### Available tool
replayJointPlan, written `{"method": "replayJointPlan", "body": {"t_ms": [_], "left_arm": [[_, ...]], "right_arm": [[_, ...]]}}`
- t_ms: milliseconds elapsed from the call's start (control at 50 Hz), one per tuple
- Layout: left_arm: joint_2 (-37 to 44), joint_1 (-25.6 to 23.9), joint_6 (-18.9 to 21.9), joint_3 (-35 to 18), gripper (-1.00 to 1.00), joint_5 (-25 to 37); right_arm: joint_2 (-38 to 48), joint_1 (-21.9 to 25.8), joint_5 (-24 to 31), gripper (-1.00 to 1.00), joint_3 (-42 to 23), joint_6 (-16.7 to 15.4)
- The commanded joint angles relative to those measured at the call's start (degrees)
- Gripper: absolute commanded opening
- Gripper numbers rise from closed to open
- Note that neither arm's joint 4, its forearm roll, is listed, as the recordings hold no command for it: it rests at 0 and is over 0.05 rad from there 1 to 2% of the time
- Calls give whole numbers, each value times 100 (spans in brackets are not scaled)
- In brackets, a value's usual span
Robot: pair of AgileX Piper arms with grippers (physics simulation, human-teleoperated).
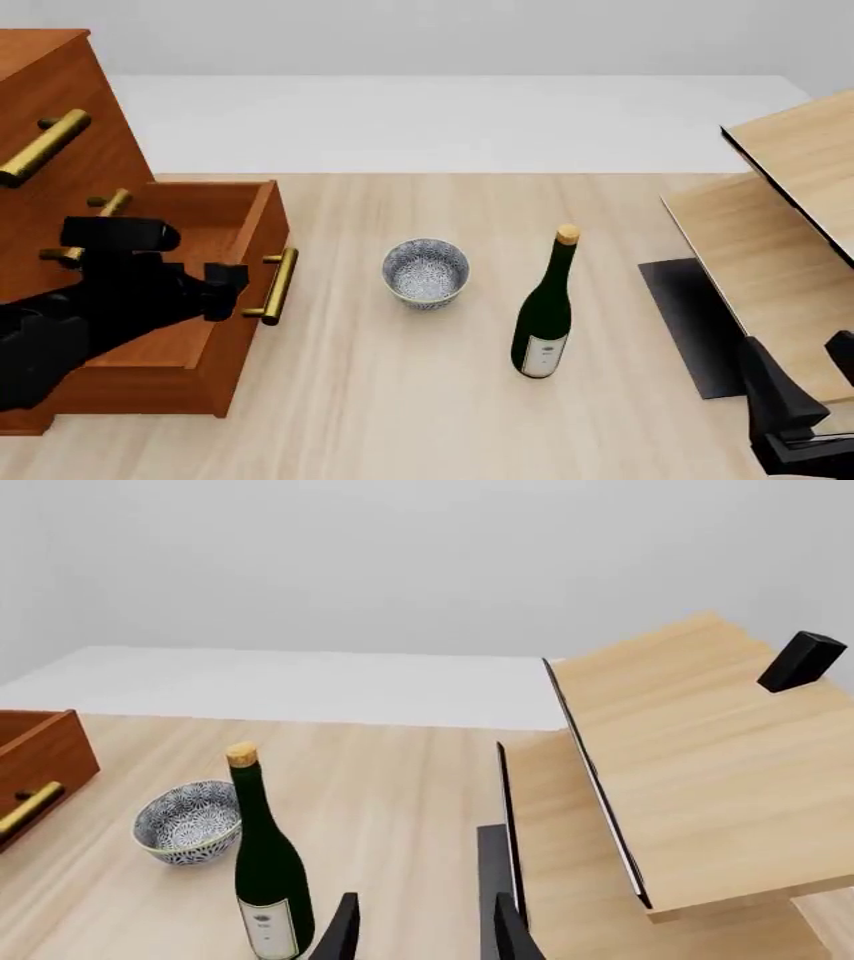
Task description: Put the wine bottle in the bottom drawer of the cabinet.
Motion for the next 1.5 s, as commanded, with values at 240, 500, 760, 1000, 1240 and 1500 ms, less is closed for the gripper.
{"method": "replayJointPlan", "body": {"t_ms": [240, 500, 760, 1000, 1240, 1500], "left_arm": [[364, -133, -167, 509, 100, -677], [494, -238, -258, 612, 100, -861], [743, -302, -379, 709, 100, -1142], [900, -364, -426, 791, 100, -1333], [946, -520, -489, 845, 100, -1405], [1026, -696, -522, 770, 100, -1413]], "right_arm": [[-19, 22, 36, 100, 2, 5], [15, 27, 14, 100, 2, 9], [53, 14, -7, 100, 2, 22], [41, 8, 10, 100, 2, 31], [47, 13, 5, 100, 3, 40], [19, 18, 34, 100, 2, 53]]}}
